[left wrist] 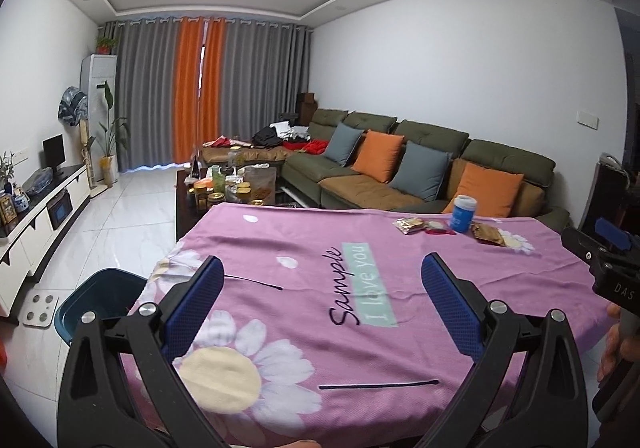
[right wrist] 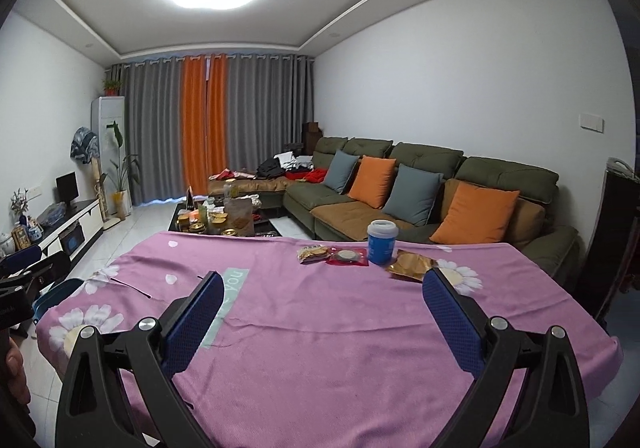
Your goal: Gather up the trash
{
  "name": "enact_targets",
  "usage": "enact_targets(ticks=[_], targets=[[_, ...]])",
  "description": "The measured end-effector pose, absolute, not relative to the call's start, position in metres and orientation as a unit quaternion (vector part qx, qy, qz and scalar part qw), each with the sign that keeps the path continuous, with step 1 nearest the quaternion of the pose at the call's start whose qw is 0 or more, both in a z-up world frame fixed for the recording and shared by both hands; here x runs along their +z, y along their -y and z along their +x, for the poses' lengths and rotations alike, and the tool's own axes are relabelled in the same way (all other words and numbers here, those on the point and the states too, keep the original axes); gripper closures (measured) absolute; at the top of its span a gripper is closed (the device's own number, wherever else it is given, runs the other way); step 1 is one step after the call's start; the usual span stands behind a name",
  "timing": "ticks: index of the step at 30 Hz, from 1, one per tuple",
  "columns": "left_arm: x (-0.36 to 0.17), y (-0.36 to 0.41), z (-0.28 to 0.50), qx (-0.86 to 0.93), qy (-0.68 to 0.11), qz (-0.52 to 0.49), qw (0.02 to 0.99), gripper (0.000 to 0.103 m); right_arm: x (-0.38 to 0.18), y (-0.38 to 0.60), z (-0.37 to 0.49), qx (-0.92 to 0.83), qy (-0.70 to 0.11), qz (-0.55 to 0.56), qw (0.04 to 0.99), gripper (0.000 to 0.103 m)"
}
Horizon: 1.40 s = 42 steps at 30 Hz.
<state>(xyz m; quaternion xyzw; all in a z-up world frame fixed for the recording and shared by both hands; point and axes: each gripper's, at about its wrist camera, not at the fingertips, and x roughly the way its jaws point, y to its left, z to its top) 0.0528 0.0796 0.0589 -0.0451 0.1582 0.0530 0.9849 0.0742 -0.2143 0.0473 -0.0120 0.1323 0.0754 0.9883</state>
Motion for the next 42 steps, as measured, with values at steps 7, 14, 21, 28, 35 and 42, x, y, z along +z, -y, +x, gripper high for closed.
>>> enact_targets(ticks=[7,14,21,28,35,42], targets=[[0.051,-0.06,0.029,0.035,-0.138,-0.035,0.989,0.006,0.047,0.222,0.039,0.052,-0.093,-0.01,0.994,0.007],[0.047,-0.048,0.002,0.032,-0.116,-0.024,0.992,0.006,0.045,0.217,0.015,0.054,-0.071,-0.02,0.996,0.007],[0.047,-0.048,-0.016,0.039,-0.1,-0.033,0.994,0.006,0.038,0.212,-0.01,0.058,-0.051,-0.017,0.997,0.007],[0.045,-0.048,-0.028,0.053,-0.075,-0.035,0.995,0.006,0.027,0.213,-0.025,0.058,-0.035,-0.018,0.998,0.007],[0.041,-0.05,-0.042,0.064,-0.058,-0.032,0.996,0.006,0.027,0.213,-0.028,0.057,-0.03,-0.009,0.998,0.007],[0.036,-0.052,-0.04,0.06,-0.065,-0.031,0.996,0.006,0.025,0.209,-0.024,0.058,-0.036,-0.01,0.998,0.007]])
